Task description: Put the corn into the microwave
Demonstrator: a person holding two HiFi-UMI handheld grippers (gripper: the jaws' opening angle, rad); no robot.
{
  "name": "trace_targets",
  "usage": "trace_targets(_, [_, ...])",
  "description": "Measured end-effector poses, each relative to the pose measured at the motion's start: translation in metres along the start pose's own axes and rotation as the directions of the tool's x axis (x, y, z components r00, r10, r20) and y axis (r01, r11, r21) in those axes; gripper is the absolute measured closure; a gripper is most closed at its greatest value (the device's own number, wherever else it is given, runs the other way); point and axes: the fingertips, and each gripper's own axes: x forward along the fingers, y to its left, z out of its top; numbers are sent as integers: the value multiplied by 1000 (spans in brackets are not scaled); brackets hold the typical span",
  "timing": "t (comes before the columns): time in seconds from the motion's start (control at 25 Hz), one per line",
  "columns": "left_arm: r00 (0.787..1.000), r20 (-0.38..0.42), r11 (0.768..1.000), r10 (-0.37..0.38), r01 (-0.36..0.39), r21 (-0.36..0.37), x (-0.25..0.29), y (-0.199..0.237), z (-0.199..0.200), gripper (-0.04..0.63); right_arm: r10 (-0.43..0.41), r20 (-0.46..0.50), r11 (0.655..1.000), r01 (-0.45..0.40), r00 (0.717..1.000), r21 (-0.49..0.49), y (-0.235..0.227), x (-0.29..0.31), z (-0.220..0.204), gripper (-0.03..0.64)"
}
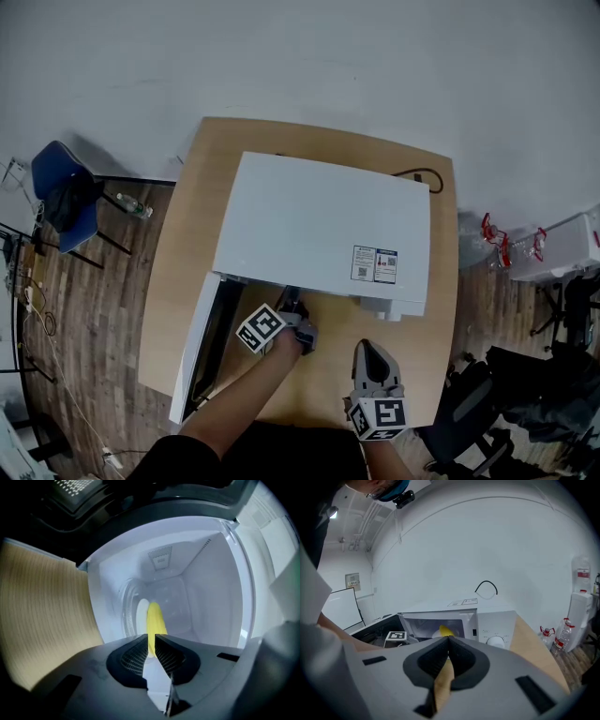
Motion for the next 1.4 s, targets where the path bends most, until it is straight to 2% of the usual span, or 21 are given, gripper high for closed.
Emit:
trace_targets(0.12, [1000,-17,998,23,-22,65,-1,0,-1,569,15,8,1000,-15,1000,-8,4,0,0,557])
trace_targets(0.32, [997,-35,992,74,-70,110,5,4,-3,571,27,12,1000,-27,1000,12,5,1,-3,557])
trace_targets(0.52, [992,-49,988,119,-113,102,12,11,-7,571,30,7,999,-30,1000,26,2,2,-5,557])
trace_targets(0.88, [991,-39,989,128,-125,83,19,12,-6,578,14,20,999,-15,1000,43,-17,8,2,558])
trace_targets(1.16, [996,-18,993,82,-80,84,20,8,-5,577,4,8,1000,-4,1000,30,-24,6,0,557])
trace_targets(1.4, [996,-85,992,0,11,128,-4,-17,-20,577,1,18,1000,-1,1000,23,-20,-7,0,557])
